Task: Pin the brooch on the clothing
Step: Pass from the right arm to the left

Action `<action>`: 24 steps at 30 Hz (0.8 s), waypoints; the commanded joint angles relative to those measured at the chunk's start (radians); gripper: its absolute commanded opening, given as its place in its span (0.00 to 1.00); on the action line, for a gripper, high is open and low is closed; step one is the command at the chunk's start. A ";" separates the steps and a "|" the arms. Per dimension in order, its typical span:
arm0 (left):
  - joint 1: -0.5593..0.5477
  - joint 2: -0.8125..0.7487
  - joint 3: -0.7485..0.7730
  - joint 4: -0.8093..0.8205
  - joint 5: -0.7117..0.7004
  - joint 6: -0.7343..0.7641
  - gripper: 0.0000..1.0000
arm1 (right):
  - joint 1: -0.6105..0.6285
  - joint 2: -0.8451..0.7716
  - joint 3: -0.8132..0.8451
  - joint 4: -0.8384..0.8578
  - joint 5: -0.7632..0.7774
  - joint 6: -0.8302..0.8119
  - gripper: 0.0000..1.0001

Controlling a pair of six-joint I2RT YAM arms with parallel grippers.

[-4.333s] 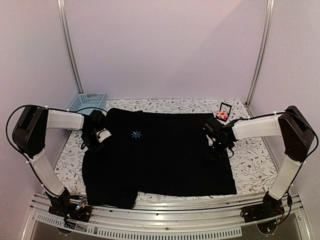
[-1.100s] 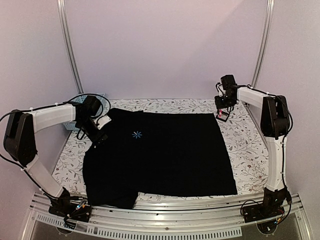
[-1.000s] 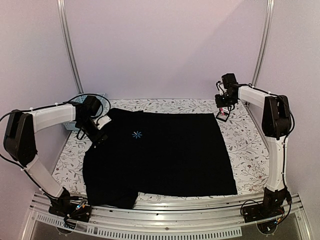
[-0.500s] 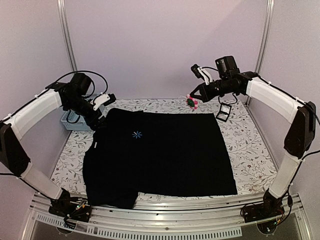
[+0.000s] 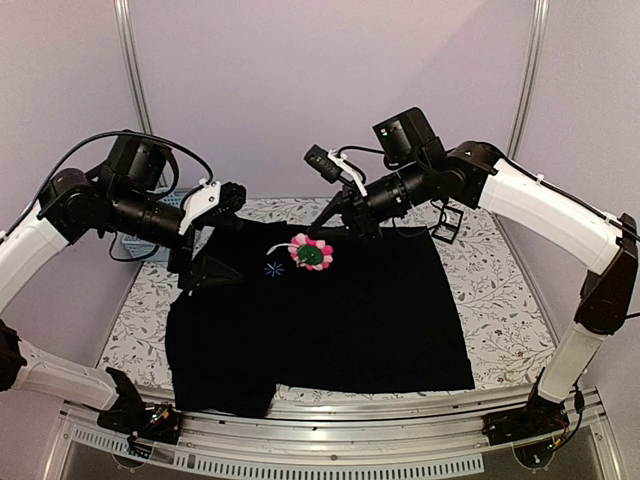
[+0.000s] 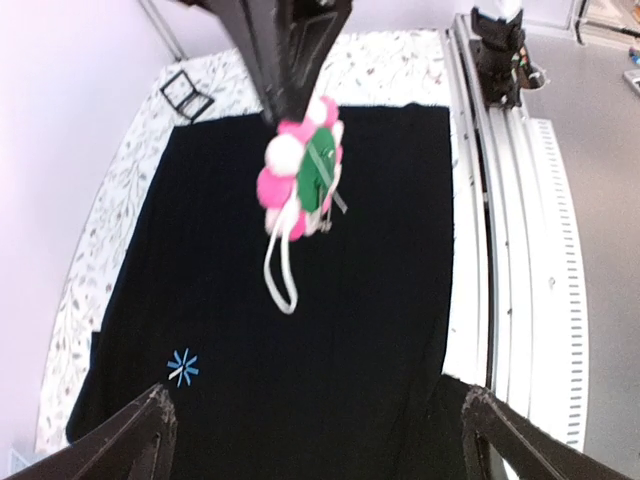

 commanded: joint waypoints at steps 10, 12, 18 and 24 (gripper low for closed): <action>-0.198 0.057 -0.078 0.360 -0.030 -0.280 0.70 | 0.073 -0.035 0.050 -0.041 -0.061 -0.024 0.00; -0.203 0.061 -0.084 0.368 -0.034 -0.287 0.65 | 0.073 -0.038 0.050 -0.037 -0.076 -0.029 0.00; -0.207 0.067 -0.097 0.375 -0.041 -0.284 0.55 | 0.075 -0.050 0.048 -0.026 -0.102 -0.039 0.00; -0.223 0.066 -0.115 0.367 -0.031 -0.262 0.50 | 0.075 -0.056 0.048 -0.010 -0.110 -0.039 0.00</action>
